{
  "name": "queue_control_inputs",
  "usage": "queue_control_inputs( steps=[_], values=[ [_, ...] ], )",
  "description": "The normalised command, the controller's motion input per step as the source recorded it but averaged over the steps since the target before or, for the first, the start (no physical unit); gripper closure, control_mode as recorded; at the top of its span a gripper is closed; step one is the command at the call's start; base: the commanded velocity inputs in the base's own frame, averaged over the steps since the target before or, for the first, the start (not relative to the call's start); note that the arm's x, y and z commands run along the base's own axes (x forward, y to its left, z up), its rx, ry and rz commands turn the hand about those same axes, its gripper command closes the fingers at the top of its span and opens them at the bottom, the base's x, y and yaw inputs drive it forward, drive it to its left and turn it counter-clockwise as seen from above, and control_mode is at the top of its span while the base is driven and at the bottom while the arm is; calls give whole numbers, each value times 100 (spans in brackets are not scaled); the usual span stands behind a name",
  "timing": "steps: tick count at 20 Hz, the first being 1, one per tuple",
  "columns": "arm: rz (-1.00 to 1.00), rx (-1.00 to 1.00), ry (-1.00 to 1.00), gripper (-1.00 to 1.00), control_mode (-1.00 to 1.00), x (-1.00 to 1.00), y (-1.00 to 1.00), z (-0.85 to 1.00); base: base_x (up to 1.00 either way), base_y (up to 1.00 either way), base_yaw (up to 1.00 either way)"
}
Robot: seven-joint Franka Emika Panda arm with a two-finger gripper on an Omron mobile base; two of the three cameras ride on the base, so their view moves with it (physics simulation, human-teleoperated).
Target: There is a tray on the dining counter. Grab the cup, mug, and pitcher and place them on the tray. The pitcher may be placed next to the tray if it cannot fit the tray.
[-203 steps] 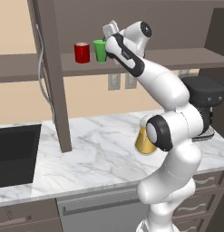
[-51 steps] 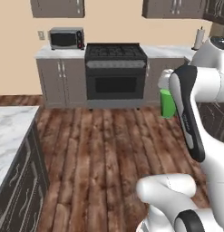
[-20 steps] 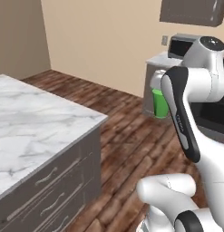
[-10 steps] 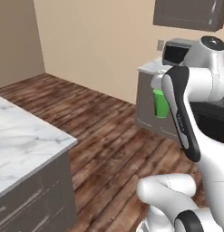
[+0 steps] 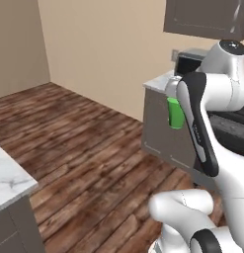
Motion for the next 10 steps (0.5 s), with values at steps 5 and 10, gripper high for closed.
queue_control_inputs(
  steps=[5,10],
  values=[
    [0,0,0,100,100,0,0,0,26,-73,40],
    [0,0,0,100,100,0,0,0,4,-72,53]
  ],
)
